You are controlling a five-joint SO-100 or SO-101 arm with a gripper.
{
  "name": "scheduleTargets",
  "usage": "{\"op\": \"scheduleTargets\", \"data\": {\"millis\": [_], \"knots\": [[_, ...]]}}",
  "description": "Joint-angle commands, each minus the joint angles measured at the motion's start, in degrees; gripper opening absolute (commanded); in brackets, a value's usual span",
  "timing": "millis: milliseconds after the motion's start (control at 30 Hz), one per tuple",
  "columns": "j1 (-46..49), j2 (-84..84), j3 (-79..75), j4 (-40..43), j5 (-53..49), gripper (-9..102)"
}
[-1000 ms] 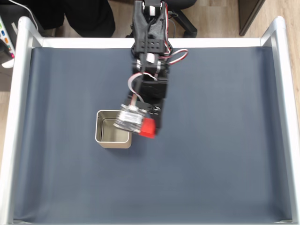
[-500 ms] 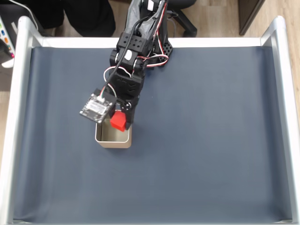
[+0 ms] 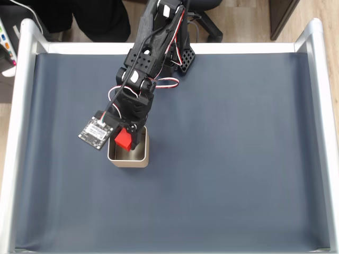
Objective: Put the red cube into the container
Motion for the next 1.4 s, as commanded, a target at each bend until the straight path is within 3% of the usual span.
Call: {"op": "scheduleTargets", "data": {"millis": [0,567,1367], "knots": [[0.44,-0.44,-0.53,-1.85,0.44,0],[-1.32,0.18,3.52,-6.42,2.81,2],[-1.32,1.05,4.13,-9.93,5.19,22]]}}
